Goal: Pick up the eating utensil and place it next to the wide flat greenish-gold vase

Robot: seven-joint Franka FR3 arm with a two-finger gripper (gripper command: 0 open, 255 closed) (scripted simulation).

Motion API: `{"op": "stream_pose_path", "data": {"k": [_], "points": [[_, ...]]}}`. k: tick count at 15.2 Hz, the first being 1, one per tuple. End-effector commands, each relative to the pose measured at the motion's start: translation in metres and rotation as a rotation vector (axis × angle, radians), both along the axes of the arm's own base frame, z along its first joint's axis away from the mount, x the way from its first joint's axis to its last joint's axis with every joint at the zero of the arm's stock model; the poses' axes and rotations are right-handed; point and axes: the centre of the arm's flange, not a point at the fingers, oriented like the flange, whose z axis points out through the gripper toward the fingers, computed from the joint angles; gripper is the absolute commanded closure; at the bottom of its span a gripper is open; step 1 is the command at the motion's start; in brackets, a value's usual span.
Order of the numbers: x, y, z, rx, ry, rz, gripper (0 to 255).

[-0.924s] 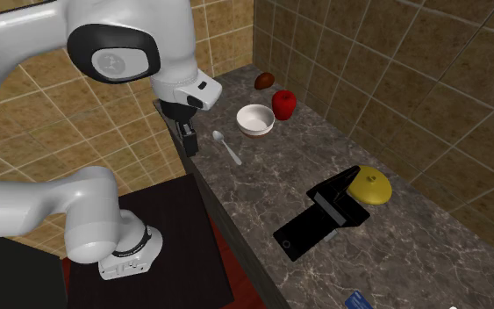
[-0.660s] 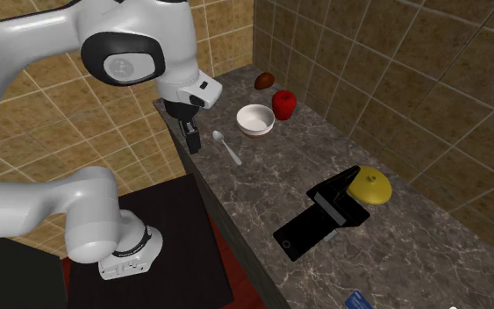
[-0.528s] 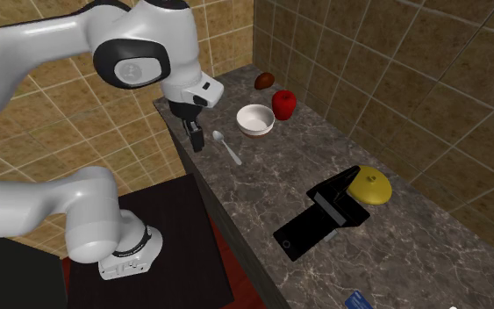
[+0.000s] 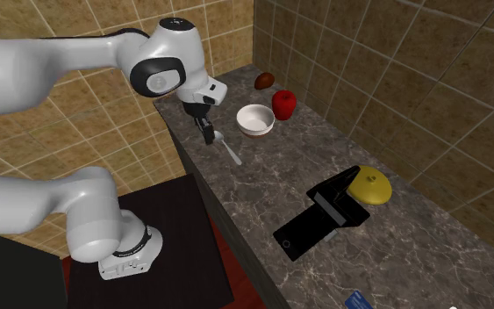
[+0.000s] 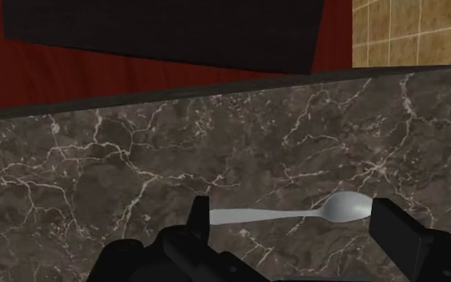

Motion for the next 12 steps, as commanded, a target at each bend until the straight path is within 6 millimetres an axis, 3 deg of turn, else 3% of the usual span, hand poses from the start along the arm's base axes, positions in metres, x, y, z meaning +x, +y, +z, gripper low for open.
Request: {"op": "stream_pose_path", "data": {"k": [1,12], "points": [[0.007,0.017,-0.018,-0.004,-0.023,0.01,0],[0.052,0.118,-0.109,-0.036,-0.133,0.066,0]]}}
